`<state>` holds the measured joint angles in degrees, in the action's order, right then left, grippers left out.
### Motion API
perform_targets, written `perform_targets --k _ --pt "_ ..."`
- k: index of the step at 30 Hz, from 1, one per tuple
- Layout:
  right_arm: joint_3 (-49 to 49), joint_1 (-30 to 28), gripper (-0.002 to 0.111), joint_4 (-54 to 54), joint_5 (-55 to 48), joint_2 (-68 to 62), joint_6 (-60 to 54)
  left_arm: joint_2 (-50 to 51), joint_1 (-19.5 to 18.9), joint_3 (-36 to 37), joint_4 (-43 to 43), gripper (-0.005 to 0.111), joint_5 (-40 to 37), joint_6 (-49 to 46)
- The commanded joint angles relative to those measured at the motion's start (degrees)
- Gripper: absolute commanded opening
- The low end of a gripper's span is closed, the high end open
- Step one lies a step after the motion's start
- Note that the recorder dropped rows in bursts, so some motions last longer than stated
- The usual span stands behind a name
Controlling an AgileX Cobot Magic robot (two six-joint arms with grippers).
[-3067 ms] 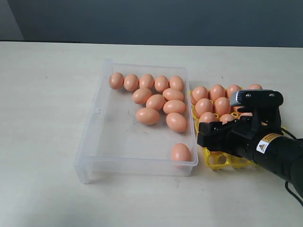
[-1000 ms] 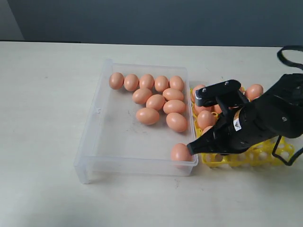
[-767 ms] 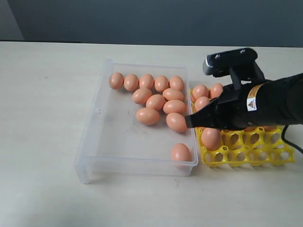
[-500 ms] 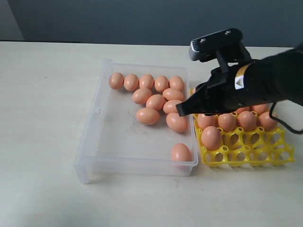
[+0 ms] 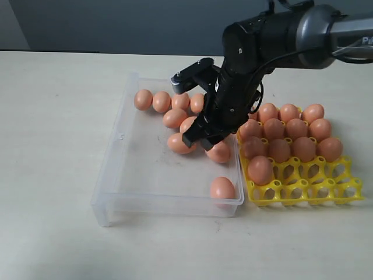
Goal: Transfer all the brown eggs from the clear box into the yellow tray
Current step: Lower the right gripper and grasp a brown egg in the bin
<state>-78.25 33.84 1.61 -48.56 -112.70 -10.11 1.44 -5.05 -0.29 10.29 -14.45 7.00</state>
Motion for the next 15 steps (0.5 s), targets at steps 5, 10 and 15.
perform_targets --k 5,10,15 --pt "-1.53 -0.04 0.046 -3.56 -1.08 -6.29 -0.43 0.05 0.03 0.29 -0.13 0.012 0.71 0.05" --pt "-1.53 -0.04 0.046 -3.45 -0.15 -6.68 -0.43 0.05 0.03 0.29 -0.13 0.012 0.71 0.05" --pt "-1.53 -0.04 0.046 -3.62 -0.11 -7.73 -0.68 0.05 0.03 0.29 -0.13 0.012 0.71 0.05"
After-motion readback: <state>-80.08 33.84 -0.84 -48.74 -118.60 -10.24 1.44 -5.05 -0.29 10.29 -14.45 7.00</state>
